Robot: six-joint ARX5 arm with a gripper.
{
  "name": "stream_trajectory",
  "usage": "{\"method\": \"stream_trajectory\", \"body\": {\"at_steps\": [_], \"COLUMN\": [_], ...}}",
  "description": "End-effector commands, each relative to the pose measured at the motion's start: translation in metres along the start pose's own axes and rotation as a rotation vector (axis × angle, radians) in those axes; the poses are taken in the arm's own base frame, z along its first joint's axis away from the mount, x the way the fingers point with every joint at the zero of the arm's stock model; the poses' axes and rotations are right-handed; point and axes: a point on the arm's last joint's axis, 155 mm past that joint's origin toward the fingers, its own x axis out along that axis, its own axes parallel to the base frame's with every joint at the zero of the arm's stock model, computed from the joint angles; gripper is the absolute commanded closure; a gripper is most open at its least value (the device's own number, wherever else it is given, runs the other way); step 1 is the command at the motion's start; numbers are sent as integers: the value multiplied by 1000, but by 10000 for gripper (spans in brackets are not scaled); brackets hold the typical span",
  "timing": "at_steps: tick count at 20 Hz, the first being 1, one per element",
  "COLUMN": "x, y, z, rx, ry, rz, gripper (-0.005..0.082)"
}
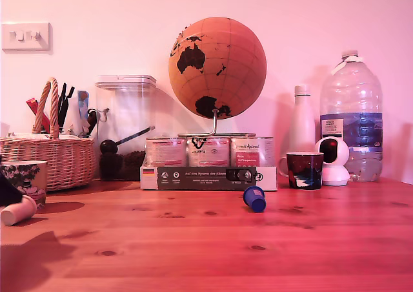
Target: Pick up the coffee capsules on the table and drop them inside the coffee cup
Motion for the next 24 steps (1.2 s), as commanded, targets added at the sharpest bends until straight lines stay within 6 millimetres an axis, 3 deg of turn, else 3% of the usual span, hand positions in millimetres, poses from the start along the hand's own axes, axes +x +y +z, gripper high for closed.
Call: {"method": "stream_trajectory", "body": {"at_steps": [1,10,12,16,21,24], "x": [6,35,38,41,58,62], "y": [2,9,10,10,11,10], "z": [1,-5,-3,-1,-18,-16], "rx": [5,9,15,43,21,22], "ry": [-1,29,25,27,103,102], "rz": [0,-1,-1,-2,-30,-37], "gripper": [40,49,128,368,396,460]}}
